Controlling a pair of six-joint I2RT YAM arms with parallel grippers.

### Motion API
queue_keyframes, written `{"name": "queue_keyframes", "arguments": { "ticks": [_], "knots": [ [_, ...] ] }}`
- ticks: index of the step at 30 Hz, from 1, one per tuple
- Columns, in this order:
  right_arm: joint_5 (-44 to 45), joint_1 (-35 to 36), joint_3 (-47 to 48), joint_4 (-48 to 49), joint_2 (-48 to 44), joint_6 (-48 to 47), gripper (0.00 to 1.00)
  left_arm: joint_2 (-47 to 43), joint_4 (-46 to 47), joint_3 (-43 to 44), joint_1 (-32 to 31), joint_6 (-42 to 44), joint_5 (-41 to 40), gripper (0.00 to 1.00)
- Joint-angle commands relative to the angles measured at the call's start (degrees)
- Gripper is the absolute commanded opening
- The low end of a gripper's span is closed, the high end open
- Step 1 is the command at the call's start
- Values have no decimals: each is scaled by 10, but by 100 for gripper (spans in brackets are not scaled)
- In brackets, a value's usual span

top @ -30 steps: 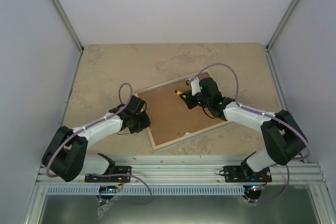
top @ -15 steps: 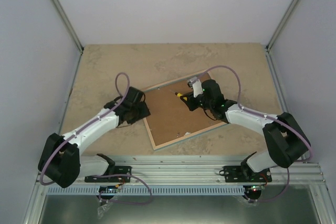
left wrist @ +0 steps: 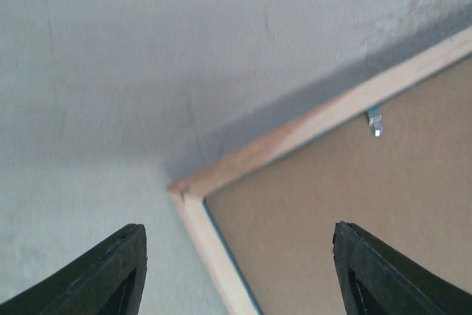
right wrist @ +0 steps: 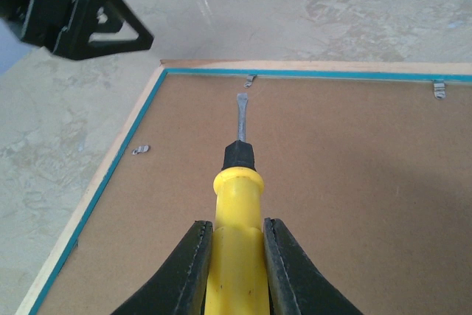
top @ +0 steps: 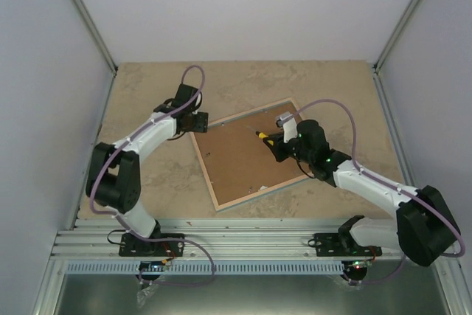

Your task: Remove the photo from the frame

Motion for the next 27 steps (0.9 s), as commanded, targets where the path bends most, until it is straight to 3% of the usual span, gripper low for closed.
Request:
{"name": "queue_keyframes", "arguments": {
  "ticks": [1,5,14,27],
  "knots": [
    [19,-3,-12,-15,-29,15,0,60,34,59,17,109,35,72],
    [28,-3,-21,-21,-48,23,0,125,27,100,28,124,93,72],
    [48,-3,-30,-47,-79,31,0,182,32,118,31,180,172,74],
    [58,-3,-39,-52,-98,38,0,236,23,135,31,171,161,63]
  ]
}}
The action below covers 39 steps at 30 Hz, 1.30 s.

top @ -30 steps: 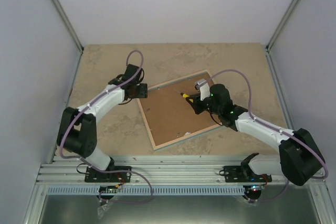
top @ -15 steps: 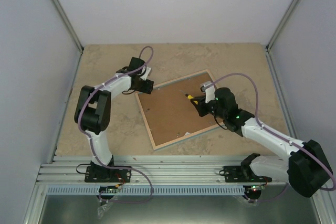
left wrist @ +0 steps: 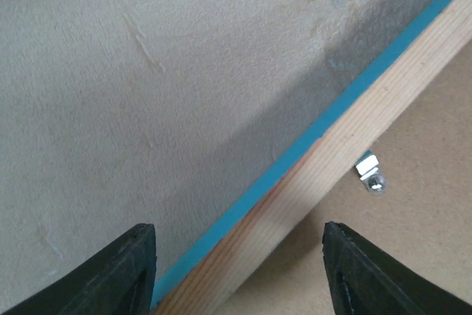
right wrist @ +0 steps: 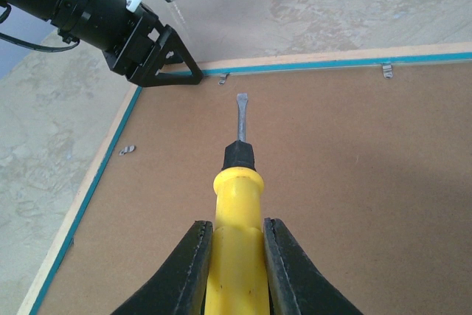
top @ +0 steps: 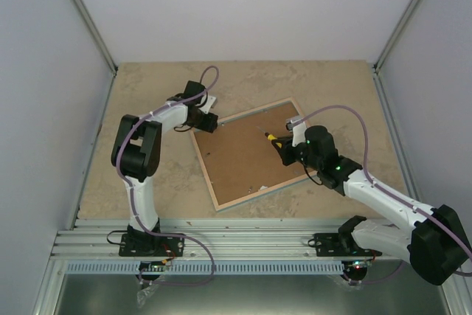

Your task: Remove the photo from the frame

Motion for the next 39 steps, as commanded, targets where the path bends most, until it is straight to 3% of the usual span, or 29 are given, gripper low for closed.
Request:
{"name": "queue_keyframes", "arguments": {
  "ticks": [1,8,19,29,39],
  "knots": [
    [8,-2,-5,3,-3,3,1,22,-13,13,-1,1,4,61],
    [-2,-2,0,10,13,-2,0,26,-26,13,-1,-21,-20,48],
    [-17,-2,6,32,40,-5,0,-24,-70,-41,-19,-102,-42,37],
    [-25,2,27,32,73,-19,0,-66,-92,-110,-38,-189,-61,31],
    [-28,21,45,31,105,-23,0,-125,-97,-169,-38,-258,-9,29]
  ]
}}
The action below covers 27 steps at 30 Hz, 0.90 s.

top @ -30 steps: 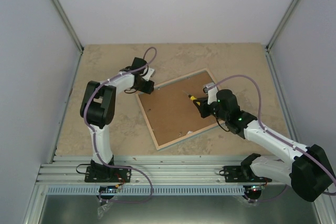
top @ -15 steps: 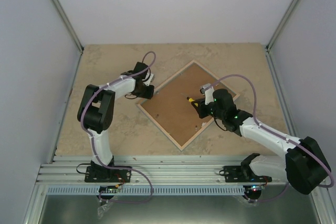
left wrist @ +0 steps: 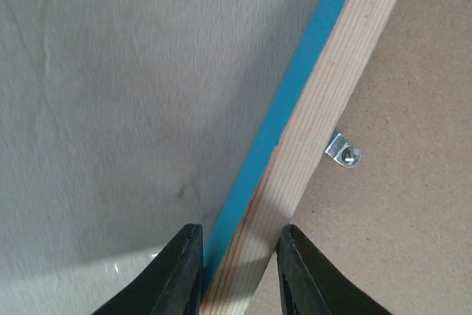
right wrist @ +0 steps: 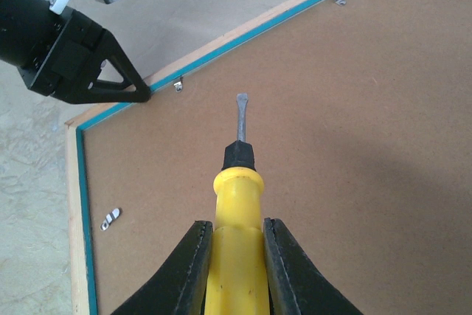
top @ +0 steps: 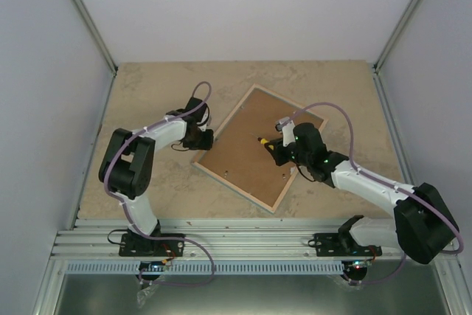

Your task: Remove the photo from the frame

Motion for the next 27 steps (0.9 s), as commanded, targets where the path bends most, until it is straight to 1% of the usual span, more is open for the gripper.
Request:
{"name": "queue_keyframes", "arguments": {
  "ticks": [1,10,16,20,23,27],
  "knots": [
    [-6,13,24,15,13,-11,0,-22,-33,-42,2,-68,28,29],
    [-11,46,41,17,48,-14,0,-76,-9,-95,-16,-116,47,28],
    [-15,77,62,24,86,-12,0,-104,13,-134,-49,-150,51,28],
    [-21,98,77,25,114,-16,0,-127,21,-154,-58,-166,53,28],
    [-27,110,91,24,137,-19,1,-142,19,-163,-63,-170,52,29],
    [-35,123,109,23,169,-25,1,-152,9,-168,-63,-164,40,35]
  ]
}}
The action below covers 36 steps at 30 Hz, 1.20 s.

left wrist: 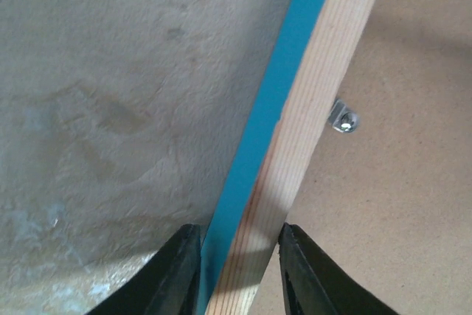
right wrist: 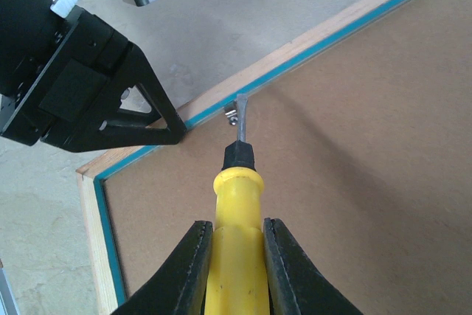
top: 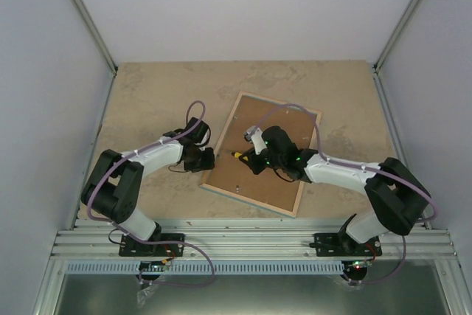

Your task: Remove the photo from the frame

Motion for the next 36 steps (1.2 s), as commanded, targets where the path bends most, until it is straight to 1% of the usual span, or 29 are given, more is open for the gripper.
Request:
{"name": "queue_keyframes", "arguments": {
  "ticks": [1,10,18,26,36],
  "knots": [
    [-14,14,28,14,30,-12,0,-17,-18,-6,-3,-5,-8,36],
    [-13,23,46,17,71,-13,0,9,-35,26,-3,37,-21,41],
    [-15,23,64,13,99,-14,0,42,-42,52,-3,72,-19,40],
    [-7,23,67,-1,104,-16,0,57,-35,55,-4,84,-7,26],
    [34,24,79,-12,107,-16,0,57,-31,49,-4,87,-3,14]
  ]
}}
